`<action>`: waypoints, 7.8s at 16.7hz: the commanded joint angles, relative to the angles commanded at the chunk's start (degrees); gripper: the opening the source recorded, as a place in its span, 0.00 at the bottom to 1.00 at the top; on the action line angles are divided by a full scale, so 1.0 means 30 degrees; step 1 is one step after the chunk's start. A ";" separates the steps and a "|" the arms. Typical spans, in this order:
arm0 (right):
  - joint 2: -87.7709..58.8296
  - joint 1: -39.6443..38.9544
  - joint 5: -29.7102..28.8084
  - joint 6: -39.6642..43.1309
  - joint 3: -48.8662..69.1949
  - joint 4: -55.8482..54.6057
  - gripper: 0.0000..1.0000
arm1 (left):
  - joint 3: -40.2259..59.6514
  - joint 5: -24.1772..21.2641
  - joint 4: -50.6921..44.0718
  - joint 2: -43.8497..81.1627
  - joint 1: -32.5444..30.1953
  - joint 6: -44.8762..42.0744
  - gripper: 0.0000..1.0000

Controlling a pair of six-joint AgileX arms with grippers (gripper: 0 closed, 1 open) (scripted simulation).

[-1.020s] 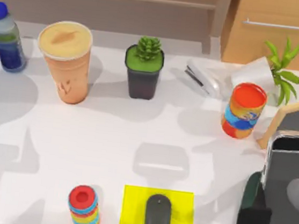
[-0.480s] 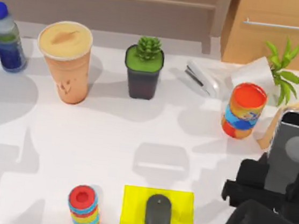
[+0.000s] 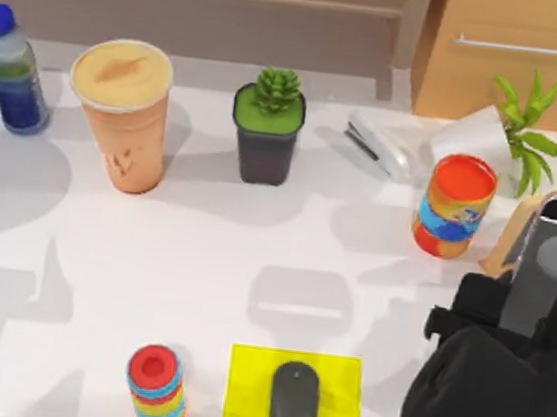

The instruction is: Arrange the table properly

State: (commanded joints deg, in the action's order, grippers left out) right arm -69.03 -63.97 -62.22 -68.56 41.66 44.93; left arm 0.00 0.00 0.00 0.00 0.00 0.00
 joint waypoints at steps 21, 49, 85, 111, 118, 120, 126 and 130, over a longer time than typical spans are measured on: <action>0.0000 0.0000 0.0000 0.0000 0.0000 0.0000 1.00 | 0.0000 0.0000 0.0000 0.0000 0.0000 0.0000 1.00; 0.0087 -0.2458 -0.0234 -0.5655 0.0724 0.4686 1.00 | 0.0000 0.0000 0.0000 0.0000 0.0000 0.0000 1.00; 2.3009 2.1322 2.0739 2.2852 -1.3887 -1.4976 1.00 | 0.0006 0.0071 0.0178 0.0191 -0.0065 -0.0001 1.00; 2.3009 2.1322 2.0739 2.2852 -1.3887 -1.4976 1.00 | 0.8730 0.7173 2.8028 3.8945 -0.8259 0.0644 1.00; 2.3009 2.1322 2.0739 2.2852 -1.3887 -1.4976 1.00 | 0.8973 0.7193 2.8278 3.9231 -0.8195 0.0699 1.00; 2.3009 2.1322 2.0739 2.2852 -1.3887 -1.4976 1.00 | 0.9555 0.7026 2.8011 3.9499 -0.8008 0.0693 1.00; 2.3009 2.1322 2.0739 2.2852 -1.3887 -1.4976 1.00 | 1.1195 0.6507 2.7177 4.0294 -0.7496 0.0644 1.00; 2.3009 2.1322 2.0739 2.2852 -1.3887 -1.4976 1.00 | 1.1195 0.6507 2.7177 4.0294 -0.7496 0.0644 0.85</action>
State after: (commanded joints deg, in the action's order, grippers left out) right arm 0.00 0.00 0.00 0.00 0.00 0.00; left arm 33.58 19.52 81.53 120.88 -22.49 1.93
